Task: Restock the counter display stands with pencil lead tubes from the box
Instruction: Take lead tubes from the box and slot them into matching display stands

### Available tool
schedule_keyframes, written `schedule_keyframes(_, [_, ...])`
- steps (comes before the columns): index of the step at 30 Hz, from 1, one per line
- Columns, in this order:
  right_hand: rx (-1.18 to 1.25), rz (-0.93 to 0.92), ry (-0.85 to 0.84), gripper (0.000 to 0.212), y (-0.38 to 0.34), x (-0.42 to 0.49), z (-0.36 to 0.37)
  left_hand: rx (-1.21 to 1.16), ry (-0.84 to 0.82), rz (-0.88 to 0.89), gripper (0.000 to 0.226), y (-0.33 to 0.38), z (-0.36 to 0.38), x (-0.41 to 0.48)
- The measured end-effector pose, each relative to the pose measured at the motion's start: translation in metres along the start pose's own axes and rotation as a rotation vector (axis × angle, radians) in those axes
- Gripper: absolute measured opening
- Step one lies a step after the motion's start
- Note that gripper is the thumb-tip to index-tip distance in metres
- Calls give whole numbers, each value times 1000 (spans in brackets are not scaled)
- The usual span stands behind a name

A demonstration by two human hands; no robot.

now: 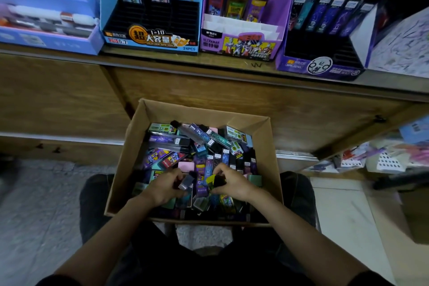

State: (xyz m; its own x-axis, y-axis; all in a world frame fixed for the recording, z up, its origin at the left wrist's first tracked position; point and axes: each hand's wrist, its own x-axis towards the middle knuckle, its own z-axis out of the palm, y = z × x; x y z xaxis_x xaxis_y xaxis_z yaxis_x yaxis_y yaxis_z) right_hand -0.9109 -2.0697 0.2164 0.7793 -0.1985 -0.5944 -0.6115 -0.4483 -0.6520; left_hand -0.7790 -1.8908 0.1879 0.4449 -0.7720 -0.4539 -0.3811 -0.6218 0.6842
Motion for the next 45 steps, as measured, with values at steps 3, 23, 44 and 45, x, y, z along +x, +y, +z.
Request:
schedule_keyframes(3, [10, 15, -71, 49, 2, -3, -9, -16, -16, 5, 29, -9, -2, -1])
schedule_keyframes(23, [826, -80, 182, 36, -29, -22, -67, -875, 145, -95, 39, 88, -18, 16])
schedule_keyframes(44, [732, -236, 393, 17, -83, -65, -113, -1046, -8, 164, 39, 157, -62, 0])
schedule_keyframes(45, [754, -245, 403, 17, -84, -68, -116, -1045, 10, 179, 36, 162, -64, 1])
